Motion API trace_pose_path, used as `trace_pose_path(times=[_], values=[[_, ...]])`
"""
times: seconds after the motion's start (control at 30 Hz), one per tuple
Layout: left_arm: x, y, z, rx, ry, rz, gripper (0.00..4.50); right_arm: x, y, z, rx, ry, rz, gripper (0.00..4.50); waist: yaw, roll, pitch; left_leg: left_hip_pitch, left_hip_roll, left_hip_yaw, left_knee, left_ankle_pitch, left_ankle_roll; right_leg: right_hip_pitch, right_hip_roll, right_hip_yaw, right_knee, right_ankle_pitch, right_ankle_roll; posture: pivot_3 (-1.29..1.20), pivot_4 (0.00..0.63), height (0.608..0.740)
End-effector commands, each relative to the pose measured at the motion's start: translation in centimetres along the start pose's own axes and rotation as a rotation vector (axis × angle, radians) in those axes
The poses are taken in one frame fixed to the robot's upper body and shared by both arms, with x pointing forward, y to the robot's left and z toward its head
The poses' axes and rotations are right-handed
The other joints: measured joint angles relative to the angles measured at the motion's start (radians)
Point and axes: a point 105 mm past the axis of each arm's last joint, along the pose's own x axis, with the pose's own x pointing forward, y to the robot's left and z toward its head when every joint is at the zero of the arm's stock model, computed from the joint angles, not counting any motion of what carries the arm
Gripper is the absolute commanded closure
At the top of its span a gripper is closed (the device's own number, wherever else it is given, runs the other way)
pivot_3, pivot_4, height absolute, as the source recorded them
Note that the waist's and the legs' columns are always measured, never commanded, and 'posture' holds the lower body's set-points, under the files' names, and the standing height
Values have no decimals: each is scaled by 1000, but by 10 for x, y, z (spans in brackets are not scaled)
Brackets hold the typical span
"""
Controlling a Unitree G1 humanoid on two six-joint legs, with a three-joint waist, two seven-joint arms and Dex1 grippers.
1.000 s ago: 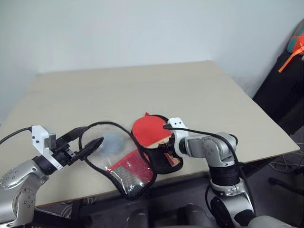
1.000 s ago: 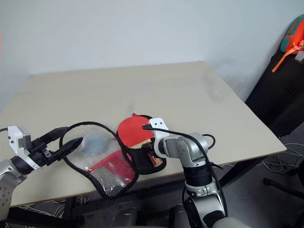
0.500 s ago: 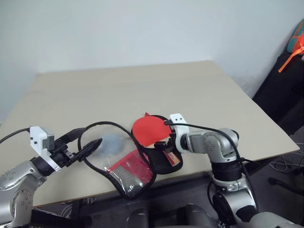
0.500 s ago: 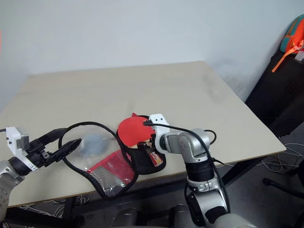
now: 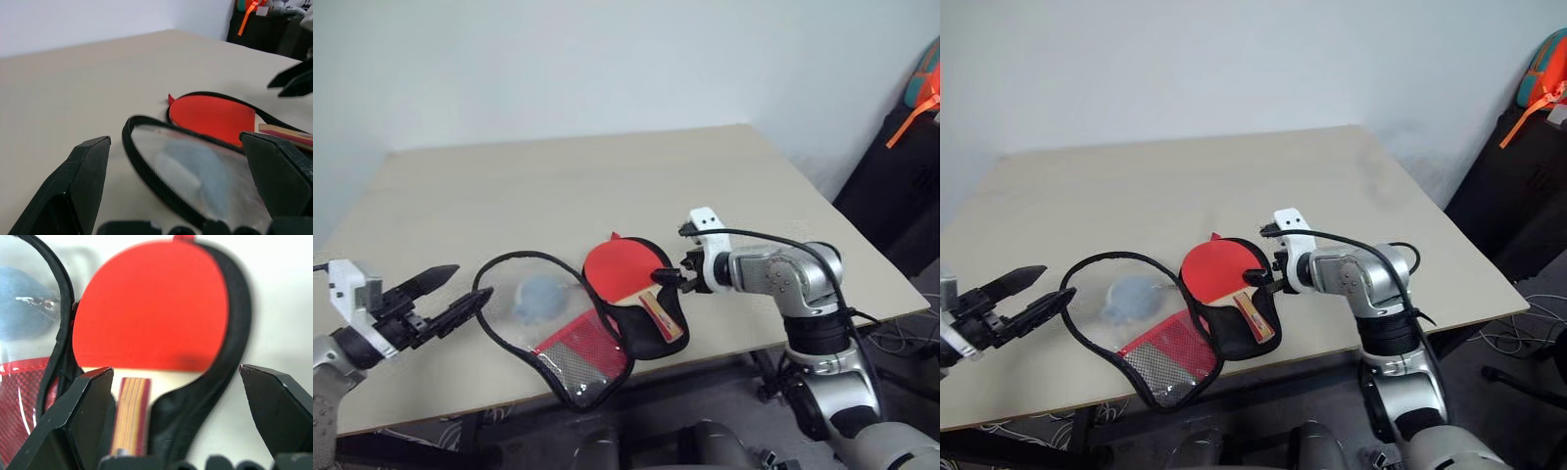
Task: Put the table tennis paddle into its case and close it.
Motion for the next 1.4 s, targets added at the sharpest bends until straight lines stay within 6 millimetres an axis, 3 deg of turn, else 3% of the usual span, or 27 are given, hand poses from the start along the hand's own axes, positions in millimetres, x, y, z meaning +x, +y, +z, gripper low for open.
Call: trace_pose_path(times=[0.03, 0.17, 0.27, 0.47, 0.53, 0.63, 0.87, 1.03, 1.3, 1.4], values=[[-16, -2, 4, -51, -12, -20, 0, -20, 10, 33, -165, -151, 112, 36, -4, 0, 0, 0, 0, 0, 0, 0, 0, 0, 0, 0, 0, 0, 0, 0, 0, 706], [-25, 1, -12, -111, 6, 15, 0, -27, -13, 39, -191, -172, 66, 36, -4, 0, 0, 1, 1, 0, 0, 0, 0, 0, 1, 0, 0, 0, 0, 0, 0, 706], [-33, 5, -23, -191, -15, 64, 606, -27, -26, 39, -184, -171, 25, 0, -4, 0, 0, 1, 2, 0, 0, 0, 0, 0, 1, 0, 0, 0, -1, 0, 0, 706], [-37, 2, -53, -348, -6, 89, 2777, -26, -29, 35, -179, -175, 11, 0, -3, 0, 0, 1, 2, 0, 0, -1, -1, 0, 1, 0, 0, -1, -1, 0, 0, 706], [-30, 0, -62, -329, 22, 99, 3436, -26, -28, 37, -174, -186, 10, 0, -3, 0, 0, 1, 2, -1, 1, -1, -1, 0, 1, 0, 0, -1, -1, 0, 0, 706], [-10, -6, -59, -336, -11, 85, 4468, -28, -27, 40, -176, -198, 11, 0, 1, -1, 0, 1, 2, -1, 1, -1, -1, 1, 1, 0, 0, 0, -2, 0, 0, 706], [28, -46, -54, -443, -27, -98, 4468, -31, -31, 42, -177, -202, -7, 0, 3, 0, 0, 0, 2, 0, 2, -1, -1, 1, 2, 0, 0, 0, -2, 0, 0, 706], [52, -91, -25, -489, -68, -354, 4468, -37, -42, 48, -178, -217, -46, 0, 6, 0, 0, 0, 2, -1, 3, -1, -1, 1, 2, 0, 0, 0, -2, 0, 0, 706], [88, -108, -8, -466, -105, -412, 4468, -40, -47, 55, -181, -233, -62, 0, 4, 1, -1, 0, -5, -2, 4, 0, -1, 2, 3, 0, 1, 1, -2, 0, 0, 706], [109, -110, -19, -470, -77, -375, 4468, -48, -55, 61, -190, -260, -89, 0, 5, 1, -1, 0, -6, -2, 4, 0, -1, 3, 3, 1, 1, 1, -2, 0, 0, 706]])
